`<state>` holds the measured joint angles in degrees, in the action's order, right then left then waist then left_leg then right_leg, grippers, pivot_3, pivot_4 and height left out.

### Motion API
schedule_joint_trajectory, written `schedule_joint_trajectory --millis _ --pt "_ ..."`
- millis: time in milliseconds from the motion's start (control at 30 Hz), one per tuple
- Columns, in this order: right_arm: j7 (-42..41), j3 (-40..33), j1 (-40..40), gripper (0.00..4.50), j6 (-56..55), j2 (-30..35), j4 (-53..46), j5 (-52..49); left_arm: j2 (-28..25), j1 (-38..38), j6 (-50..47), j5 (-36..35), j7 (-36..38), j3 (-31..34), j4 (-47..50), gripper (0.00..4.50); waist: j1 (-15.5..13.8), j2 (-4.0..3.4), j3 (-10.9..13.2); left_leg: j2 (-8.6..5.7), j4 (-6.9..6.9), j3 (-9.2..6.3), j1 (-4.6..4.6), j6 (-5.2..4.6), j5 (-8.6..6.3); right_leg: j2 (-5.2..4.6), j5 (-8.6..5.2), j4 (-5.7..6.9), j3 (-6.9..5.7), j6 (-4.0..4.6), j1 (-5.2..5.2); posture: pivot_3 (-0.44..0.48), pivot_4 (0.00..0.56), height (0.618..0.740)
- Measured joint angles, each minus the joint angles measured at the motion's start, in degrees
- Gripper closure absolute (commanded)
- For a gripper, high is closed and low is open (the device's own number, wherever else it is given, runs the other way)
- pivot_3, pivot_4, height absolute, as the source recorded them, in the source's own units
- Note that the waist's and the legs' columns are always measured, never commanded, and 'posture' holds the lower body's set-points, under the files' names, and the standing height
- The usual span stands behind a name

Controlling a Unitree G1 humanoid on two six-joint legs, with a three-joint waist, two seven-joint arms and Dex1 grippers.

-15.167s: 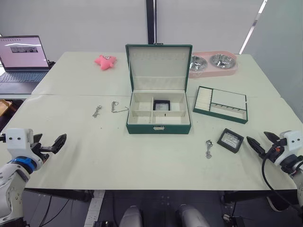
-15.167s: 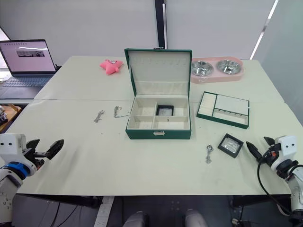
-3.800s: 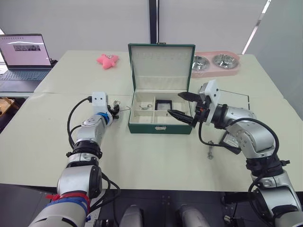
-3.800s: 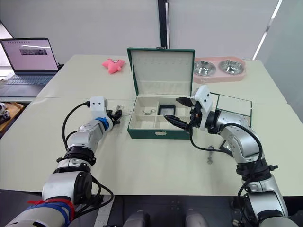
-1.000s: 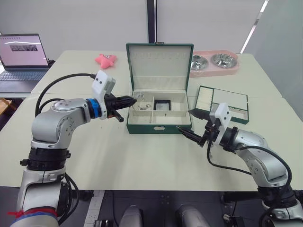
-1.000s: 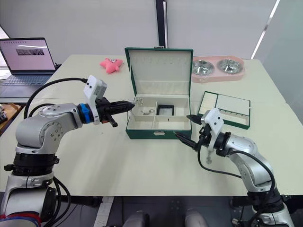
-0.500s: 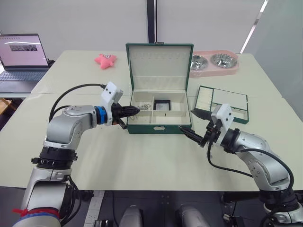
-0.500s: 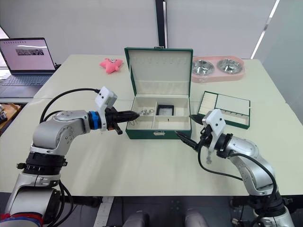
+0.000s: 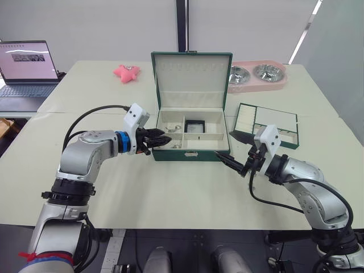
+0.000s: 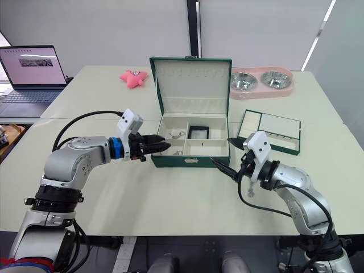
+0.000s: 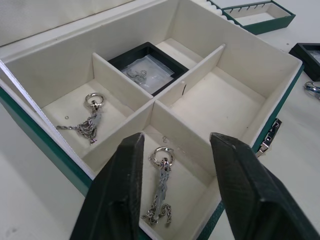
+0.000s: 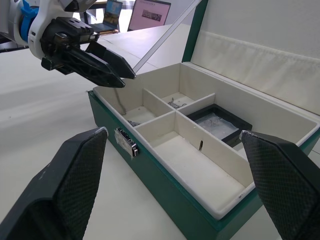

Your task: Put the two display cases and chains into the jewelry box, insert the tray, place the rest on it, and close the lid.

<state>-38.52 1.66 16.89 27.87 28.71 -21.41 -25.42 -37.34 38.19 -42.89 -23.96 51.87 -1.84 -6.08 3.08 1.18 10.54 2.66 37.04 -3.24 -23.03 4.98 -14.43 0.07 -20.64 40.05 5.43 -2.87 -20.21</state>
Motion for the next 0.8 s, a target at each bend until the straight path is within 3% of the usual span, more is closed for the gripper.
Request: schedule_joint_trajectory --millis 167,533,800 --pt "-0.02 -0.08 -0.01 0.0 0.01 0.02 0.0 -0.01 0.47 0.0 -0.41 -1.15 0.01 0.59 0.01 0.01 -0.01 0.0 0.0 0.0 0.0 0.0 0.0 0.0 0.0 0.0 0.0 0.0 0.0 0.0 0.0 0.0 0.15 0.74" --pt "-1.52 -5.17 -0.78 0.0 0.06 3.41 1.98 -0.99 -2.51 -6.89 -6.57 -12.06 1.43 11.79 8.63 0.01 0.12 0.0 0.0 0.02 0.0 0.01 0.02 0.0 0.0 0.0 0.0 0.01 0.02 0.0 0.01 0.0 0.15 0.74" --pt "-4.75 -12.14 -5.2 0.0 -1.2 7.13 9.74 -2.36 -9.44 -18.12 -3.76 -11.76 -0.46 22.94 8.37 0.01 0.02 0.0 0.0 0.02 -0.03 0.01 0.03 -0.01 -0.01 -0.02 0.0 -0.02 0.01 0.0 0.02 0.0 0.15 0.74"
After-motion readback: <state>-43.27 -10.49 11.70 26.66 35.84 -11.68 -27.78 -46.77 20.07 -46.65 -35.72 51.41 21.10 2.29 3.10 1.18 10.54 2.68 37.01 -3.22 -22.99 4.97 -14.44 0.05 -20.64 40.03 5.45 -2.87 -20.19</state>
